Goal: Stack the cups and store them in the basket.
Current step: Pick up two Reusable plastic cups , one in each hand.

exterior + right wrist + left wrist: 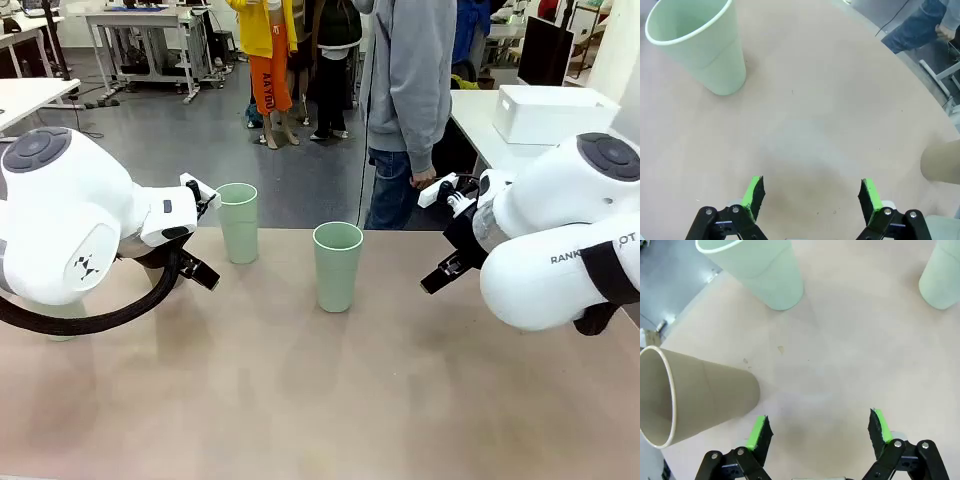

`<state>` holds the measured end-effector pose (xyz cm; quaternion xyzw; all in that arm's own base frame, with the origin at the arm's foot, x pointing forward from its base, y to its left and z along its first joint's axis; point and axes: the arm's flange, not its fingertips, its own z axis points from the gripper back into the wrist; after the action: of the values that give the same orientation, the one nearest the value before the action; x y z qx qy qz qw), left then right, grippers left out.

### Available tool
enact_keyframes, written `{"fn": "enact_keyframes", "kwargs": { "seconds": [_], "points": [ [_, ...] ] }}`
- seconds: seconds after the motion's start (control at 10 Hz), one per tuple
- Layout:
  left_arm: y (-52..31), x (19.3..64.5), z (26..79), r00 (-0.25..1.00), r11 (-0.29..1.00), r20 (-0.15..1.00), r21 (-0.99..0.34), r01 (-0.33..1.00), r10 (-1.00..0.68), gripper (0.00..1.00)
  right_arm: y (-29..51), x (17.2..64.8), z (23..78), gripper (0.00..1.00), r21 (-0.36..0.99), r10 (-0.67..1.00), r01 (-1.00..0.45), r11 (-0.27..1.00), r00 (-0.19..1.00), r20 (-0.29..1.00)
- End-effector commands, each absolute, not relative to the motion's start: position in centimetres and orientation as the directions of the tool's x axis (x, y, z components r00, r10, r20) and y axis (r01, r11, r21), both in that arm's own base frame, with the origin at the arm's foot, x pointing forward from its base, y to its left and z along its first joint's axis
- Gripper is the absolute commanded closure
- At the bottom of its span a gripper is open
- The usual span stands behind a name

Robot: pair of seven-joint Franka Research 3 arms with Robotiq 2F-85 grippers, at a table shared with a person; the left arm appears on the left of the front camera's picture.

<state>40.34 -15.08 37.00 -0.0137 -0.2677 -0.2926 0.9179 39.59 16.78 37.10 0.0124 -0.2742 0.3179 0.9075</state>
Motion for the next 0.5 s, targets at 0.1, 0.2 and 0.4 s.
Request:
{"fn": "enact_keyframes", "kwargs": {
  "seconds": [0.1, 0.2, 0.4],
  "points": [
    [-15.08, 40.34, 37.01, 0.685, 0.828, 0.5, 0.132, 0.544, -0.53, 0.0, 16.78, 39.59, 37.1, 0.0, -0.152, 0.57, -0.584, 0.797, 0.647, 0.506],
    [-15.08, 40.34, 37.01, 0.685, 0.828, 0.5, 0.132, 0.544, -0.53, 0.0, 16.78, 39.59, 37.1, 0.0, -0.152, 0.57, -0.584, 0.797, 0.647, 0.506],
    [-15.08, 40.34, 37.01, 0.685, 0.828, 0.5, 0.132, 0.544, -0.53, 0.0, 16.78, 39.59, 37.1, 0.0, -0.152, 0.57, -0.584, 0.797, 0.647, 0.506]
  ]
}}
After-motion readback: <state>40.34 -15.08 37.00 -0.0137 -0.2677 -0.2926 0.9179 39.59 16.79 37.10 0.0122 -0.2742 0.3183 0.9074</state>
